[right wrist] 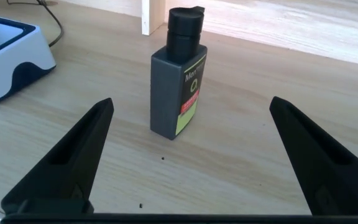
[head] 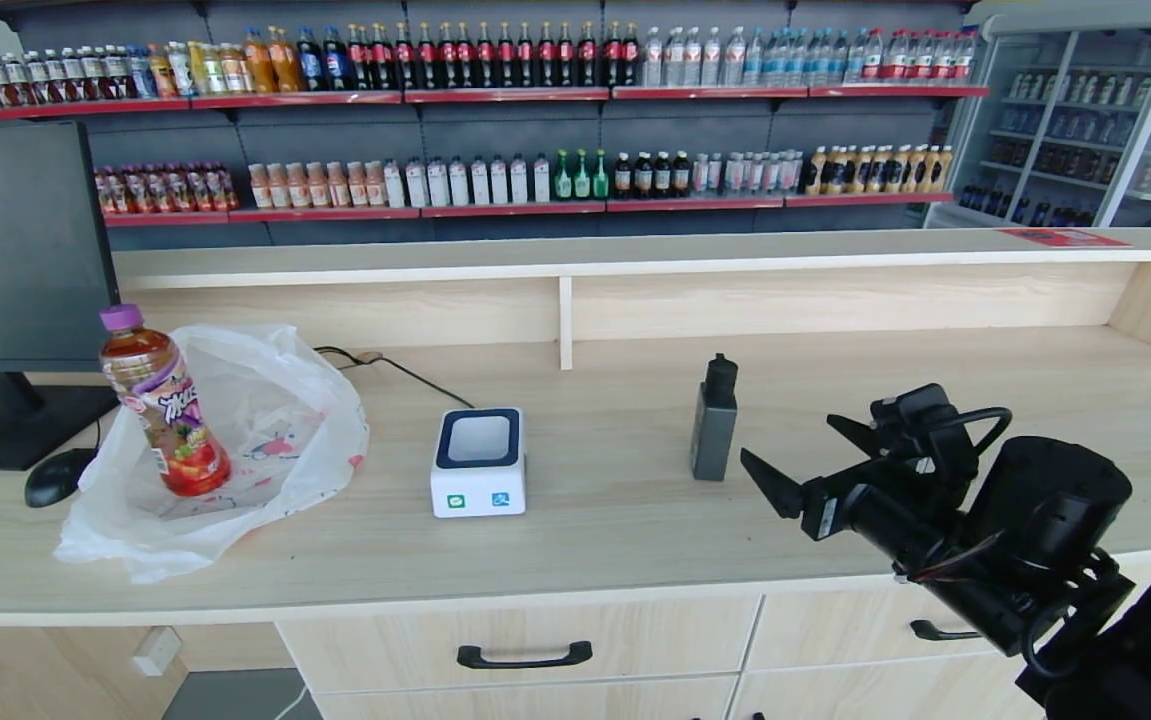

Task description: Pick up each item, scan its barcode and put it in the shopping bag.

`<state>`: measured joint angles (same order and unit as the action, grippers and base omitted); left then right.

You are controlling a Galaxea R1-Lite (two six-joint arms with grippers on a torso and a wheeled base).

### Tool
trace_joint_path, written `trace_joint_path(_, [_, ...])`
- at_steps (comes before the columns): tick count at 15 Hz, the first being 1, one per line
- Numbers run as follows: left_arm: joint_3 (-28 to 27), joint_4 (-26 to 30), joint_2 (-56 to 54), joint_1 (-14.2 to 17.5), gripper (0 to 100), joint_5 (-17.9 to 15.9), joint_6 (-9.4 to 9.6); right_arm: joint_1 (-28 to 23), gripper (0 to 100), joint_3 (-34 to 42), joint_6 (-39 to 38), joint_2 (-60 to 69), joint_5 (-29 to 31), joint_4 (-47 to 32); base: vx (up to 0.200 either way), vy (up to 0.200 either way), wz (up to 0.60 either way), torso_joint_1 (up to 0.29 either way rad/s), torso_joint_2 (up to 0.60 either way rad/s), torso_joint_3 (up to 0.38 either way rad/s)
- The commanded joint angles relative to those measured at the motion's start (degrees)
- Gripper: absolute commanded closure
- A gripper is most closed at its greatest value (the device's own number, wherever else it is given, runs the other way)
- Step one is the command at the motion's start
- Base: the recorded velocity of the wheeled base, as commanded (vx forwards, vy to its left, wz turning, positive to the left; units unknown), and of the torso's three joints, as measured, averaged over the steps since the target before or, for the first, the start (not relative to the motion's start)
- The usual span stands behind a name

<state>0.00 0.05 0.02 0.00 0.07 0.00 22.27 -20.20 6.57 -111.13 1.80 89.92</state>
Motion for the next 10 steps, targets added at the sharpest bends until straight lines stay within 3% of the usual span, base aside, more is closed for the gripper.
trace_joint_path(1, [0.0,0.0,0.0,0.1,0,0.0,-0.09,0.6,0,-0.3,-0.1,0.5,0.0,0.1,0.000,0.000,0.00,0.000,0.00,0.000])
trace_joint_path(3, [0.0,0.0,0.1,0.1,0,0.0,-0.26,1.5,0,-1.2,-0.8,0.2,0.8,0.1,0.000,0.000,0.00,0.000,0.00,0.000])
trace_joint_path(6, [0.0,0.0,0.1,0.1,0,0.0,-0.18,6.1,0,-4.4,-5.3,-1.6,8.1,0.1,0.000,0.000,0.00,0.000,0.00,0.000])
trace_joint_path(10, [0.0,0.0,0.1,0.1,0,0.0,-0.35,6.0,0,-7.8,-4.8,-5.1,9.5,0.1,0.000,0.000,0.00,0.000,0.00,0.000])
